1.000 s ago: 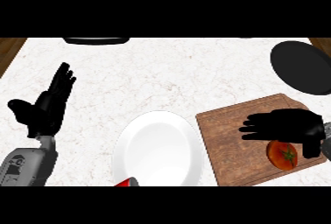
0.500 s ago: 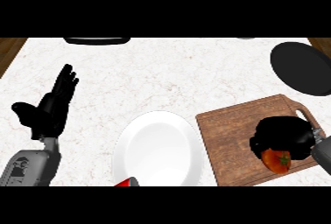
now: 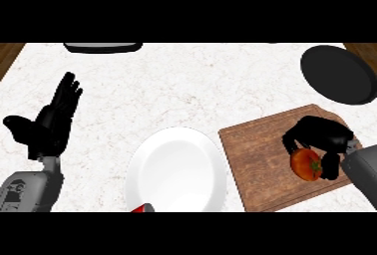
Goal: Pick the tomato from the cutting board and place it in the pan
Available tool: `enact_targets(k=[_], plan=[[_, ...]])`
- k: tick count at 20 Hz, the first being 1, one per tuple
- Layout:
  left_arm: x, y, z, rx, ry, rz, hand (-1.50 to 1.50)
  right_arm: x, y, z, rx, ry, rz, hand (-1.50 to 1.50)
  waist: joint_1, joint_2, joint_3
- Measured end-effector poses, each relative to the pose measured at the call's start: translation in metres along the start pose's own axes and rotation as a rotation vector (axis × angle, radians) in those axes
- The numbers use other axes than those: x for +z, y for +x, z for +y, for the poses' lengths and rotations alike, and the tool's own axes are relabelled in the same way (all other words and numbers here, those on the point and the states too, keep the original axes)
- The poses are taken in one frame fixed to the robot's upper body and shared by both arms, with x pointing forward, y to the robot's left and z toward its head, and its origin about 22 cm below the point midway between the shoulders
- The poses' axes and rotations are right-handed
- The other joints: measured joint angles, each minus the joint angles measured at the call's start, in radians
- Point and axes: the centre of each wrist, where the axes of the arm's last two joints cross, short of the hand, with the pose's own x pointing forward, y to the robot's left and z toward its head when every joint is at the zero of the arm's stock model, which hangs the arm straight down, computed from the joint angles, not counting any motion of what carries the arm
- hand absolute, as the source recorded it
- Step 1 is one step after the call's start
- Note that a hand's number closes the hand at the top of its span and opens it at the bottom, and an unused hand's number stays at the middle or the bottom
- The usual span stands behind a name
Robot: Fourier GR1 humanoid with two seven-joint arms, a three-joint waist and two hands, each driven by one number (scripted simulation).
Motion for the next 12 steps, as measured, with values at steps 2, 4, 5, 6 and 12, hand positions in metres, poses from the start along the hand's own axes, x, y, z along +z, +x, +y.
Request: enact_targets(k=[2,4,5,6,12], plan=[[0.0,-0.001,0.0,-0.002,0.004,0.005,0.0,-0.006,-0.004,-0.005,-0.089,-0.072,0.147,1.5,-0.005,-0.001,-0.001],[0.001,-0.002,0.001,-0.005,0.003,0.011,0.0,-0.014,-0.002,-0.015,-0.15,-0.179,0.283,1.5,-0.005,-0.005,-0.001],[0.002,-0.003,0.001,-0.006,0.002,0.015,0.0,-0.019,0.001,-0.024,-0.168,-0.248,0.344,1.5,-0.004,-0.007,0.0],[0.002,-0.004,0.001,-0.006,0.003,0.018,0.0,-0.025,0.007,-0.033,-0.181,-0.32,0.397,1.5,-0.002,-0.008,0.001],[-0.001,-0.003,-0.004,-0.009,-0.011,0.016,0.0,-0.054,0.055,-0.098,-0.256,-0.719,0.637,1.5,0.012,-0.005,0.004]])
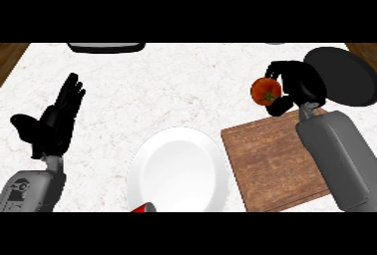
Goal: Pick the tomato from the cutting board and place it in the pan
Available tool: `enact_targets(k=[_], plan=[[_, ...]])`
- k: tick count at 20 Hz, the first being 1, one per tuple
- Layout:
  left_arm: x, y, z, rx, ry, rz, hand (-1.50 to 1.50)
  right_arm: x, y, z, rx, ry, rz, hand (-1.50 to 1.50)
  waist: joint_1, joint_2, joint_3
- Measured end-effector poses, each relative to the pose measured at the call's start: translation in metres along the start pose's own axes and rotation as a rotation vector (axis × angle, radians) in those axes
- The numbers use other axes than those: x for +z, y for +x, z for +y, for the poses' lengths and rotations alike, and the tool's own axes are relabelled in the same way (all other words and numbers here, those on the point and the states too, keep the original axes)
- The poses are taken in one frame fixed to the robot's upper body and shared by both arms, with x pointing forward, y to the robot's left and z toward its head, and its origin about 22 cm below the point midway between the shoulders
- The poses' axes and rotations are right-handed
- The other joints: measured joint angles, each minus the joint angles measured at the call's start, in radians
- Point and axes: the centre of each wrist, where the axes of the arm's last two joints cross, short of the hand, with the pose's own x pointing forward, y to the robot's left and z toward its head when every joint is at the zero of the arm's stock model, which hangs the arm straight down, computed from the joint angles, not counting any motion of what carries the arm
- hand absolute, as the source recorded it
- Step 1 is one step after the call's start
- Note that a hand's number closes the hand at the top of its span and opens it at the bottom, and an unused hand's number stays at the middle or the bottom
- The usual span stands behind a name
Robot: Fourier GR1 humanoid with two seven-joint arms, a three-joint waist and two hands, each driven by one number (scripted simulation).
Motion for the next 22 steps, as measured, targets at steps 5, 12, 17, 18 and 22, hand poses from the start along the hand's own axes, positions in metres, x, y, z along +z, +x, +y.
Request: enact_targets(k=[5,12,17,18,22], plan=[[-0.001,-0.005,0.002,0.008,-0.001,-0.009,0.0,-0.004,0.03,-0.024,-0.069,-0.214,0.132,1.5,0.009,0.007,0.001],[-0.008,0.007,-0.005,0.007,-0.01,-0.02,0.0,-0.017,0.004,-0.062,-0.276,-0.381,0.233,1.5,0.017,0.013,0.003],[-0.001,0.011,-0.002,0.009,-0.024,-0.02,0.0,-0.032,-0.056,-0.086,-0.328,-0.449,0.303,1.5,0.029,0.016,0.004],[-0.002,0.012,-0.004,0.012,-0.024,-0.022,0.0,-0.034,-0.07,-0.088,-0.312,-0.459,0.319,1.5,0.032,0.018,0.004],[-0.005,0.016,-0.009,0.012,-0.031,-0.033,0.0,-0.037,-0.121,-0.097,-0.272,-0.499,0.363,1.5,0.041,0.024,0.005]])
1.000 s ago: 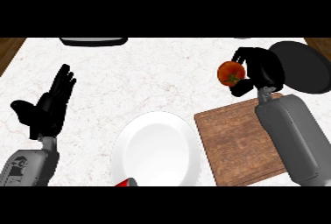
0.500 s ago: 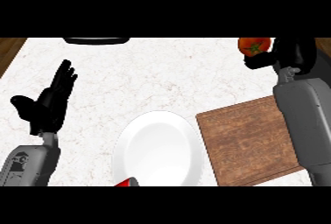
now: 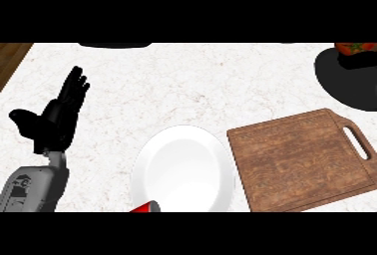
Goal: Pick the tomato from the cutting board and place it in the pan
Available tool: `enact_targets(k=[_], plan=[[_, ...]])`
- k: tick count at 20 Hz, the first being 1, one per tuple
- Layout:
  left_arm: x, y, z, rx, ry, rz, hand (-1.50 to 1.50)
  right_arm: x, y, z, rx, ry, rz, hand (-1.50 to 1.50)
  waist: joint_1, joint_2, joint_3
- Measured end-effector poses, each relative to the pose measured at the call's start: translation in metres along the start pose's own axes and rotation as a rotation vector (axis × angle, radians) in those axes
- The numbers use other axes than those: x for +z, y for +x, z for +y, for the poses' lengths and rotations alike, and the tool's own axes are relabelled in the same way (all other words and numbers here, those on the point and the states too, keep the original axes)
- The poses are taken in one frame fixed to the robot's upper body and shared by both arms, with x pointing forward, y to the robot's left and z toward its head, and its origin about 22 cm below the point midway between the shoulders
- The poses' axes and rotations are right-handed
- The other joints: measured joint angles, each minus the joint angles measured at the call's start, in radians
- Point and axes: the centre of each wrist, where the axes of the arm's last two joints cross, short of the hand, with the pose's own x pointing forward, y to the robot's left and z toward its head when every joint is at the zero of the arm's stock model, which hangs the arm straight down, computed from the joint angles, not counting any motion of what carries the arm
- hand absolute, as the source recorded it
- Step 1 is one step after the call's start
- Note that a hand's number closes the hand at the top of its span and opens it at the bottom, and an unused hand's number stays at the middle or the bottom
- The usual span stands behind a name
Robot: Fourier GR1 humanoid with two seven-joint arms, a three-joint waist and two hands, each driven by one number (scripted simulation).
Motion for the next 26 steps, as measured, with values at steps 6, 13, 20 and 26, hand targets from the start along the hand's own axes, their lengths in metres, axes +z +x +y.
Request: enact_targets(k=[6,13,20,26], plan=[[-0.002,0.0,-0.006,0.008,-0.018,-0.013,0.0,-0.012,-0.066,-0.016,0.14,-0.077,0.041,1.5,0.022,0.013,0.002],[-0.002,0.0,-0.01,0.012,-0.044,-0.031,0.0,-0.012,-0.112,-0.027,0.167,-0.114,0.097,1.5,0.05,0.027,0.006],[-0.005,0.002,-0.015,0.022,-0.059,-0.038,0.0,-0.002,-0.135,-0.02,0.04,-0.012,0.188,-1.5,0.062,0.035,0.01],[-0.007,0.005,-0.018,0.018,-0.064,-0.04,0.0,0.006,-0.148,-0.011,-0.105,0.15,0.221,-1.5,0.063,0.035,0.011]])
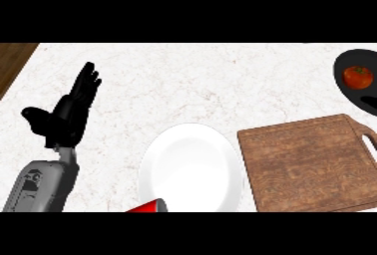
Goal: Pick the tomato from the cutting board and place it in the pan
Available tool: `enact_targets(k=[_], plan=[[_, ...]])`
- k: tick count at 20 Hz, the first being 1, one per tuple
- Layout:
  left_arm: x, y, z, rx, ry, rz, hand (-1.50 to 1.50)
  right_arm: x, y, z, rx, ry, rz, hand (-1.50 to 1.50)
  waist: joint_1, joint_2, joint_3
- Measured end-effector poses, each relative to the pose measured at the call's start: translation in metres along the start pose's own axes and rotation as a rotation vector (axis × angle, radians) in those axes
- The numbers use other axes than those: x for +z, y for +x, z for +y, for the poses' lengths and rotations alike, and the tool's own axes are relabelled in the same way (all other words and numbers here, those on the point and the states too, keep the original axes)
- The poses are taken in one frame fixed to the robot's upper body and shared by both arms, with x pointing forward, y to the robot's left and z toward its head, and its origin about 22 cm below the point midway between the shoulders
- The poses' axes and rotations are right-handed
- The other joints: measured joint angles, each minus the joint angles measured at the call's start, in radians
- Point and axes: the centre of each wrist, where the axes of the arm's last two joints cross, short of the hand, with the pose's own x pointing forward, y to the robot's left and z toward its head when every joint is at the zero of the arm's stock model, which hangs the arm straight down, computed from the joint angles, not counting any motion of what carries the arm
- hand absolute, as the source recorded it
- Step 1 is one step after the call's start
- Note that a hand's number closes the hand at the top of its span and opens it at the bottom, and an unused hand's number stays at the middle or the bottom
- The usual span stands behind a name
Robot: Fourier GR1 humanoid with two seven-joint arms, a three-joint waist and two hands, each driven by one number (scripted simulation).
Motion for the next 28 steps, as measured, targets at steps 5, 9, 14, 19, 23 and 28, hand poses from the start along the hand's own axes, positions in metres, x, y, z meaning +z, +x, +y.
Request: enact_targets(k=[5,9,14,19,23,28], plan=[[0.0,0.0,0.001,0.001,0.006,0.001,0.0,0.003,-0.01,0.002,-0.098,-0.027,-0.057,-1.5,-0.008,-0.003,0.0],[-0.001,-0.001,0.008,-0.002,0.021,0.01,0.0,0.004,-0.016,-0.003,-0.231,-0.103,-0.106,-1.5,-0.022,-0.01,-0.001],[0.005,-0.009,0.015,-0.008,0.045,0.03,0.0,0.008,-0.037,-0.017,-0.41,-0.106,-0.146,-1.5,-0.045,-0.022,-0.004],[0.007,-0.013,0.017,-0.012,0.07,0.041,0.0,0.019,-0.073,-0.035,-0.532,-0.034,-0.204,-1.5,-0.069,-0.034,-0.008],[0.01,-0.018,0.022,-0.014,0.081,0.052,0.0,0.029,-0.096,-0.048,-0.57,0.004,-0.241,-1.5,-0.086,-0.043,-0.011],[0.012,-0.013,0.029,-0.017,0.098,0.066,0.0,0.037,-0.112,-0.07,-0.578,0.024,-0.265,-1.5,-0.103,-0.052,-0.014]])
